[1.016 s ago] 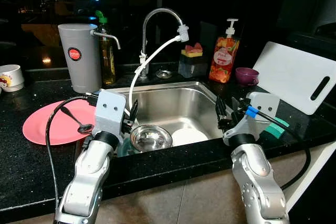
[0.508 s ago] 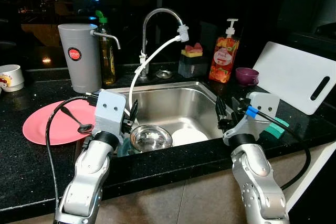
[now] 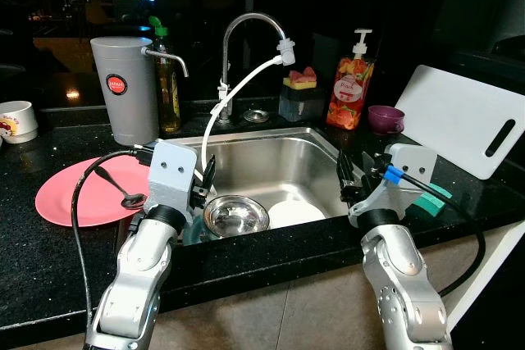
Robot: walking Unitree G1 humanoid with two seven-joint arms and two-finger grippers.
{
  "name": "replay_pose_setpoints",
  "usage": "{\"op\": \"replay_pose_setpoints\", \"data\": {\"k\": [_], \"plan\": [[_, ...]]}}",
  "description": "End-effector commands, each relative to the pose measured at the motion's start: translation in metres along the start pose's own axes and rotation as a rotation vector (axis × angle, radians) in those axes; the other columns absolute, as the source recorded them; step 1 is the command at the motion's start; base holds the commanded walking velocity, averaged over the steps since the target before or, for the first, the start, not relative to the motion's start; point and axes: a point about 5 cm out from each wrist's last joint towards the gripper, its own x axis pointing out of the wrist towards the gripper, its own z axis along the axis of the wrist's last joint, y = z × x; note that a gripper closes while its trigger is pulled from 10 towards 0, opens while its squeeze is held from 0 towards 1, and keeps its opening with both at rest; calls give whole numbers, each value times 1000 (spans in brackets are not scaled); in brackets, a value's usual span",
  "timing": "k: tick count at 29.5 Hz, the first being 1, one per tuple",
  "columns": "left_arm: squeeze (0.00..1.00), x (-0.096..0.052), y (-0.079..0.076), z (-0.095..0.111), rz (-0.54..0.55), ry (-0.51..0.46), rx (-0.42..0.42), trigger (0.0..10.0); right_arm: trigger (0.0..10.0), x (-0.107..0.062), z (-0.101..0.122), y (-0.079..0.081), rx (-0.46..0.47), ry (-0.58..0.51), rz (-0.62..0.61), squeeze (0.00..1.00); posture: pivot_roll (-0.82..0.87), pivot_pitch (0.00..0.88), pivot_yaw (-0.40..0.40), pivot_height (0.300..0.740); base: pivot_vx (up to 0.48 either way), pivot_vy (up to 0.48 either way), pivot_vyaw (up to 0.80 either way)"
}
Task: Kitchen organization
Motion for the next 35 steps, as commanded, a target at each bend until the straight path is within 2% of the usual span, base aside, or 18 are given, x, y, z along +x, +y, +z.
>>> {"op": "replay_pose_setpoints", "data": {"k": [1, 35], "plan": [[0, 3, -1, 2, -2, -14, 7, 10000, 10000, 2, -1, 0, 6, 0, 0, 0, 70, 0, -80, 740, 0, 0, 0], [0, 2, -1, 3, 1, -14, 6, 10000, 10000, 1, -1, 0, 8, 2, -1, 0, 71, 0, -82, 740, 0, 0, 0]]}}
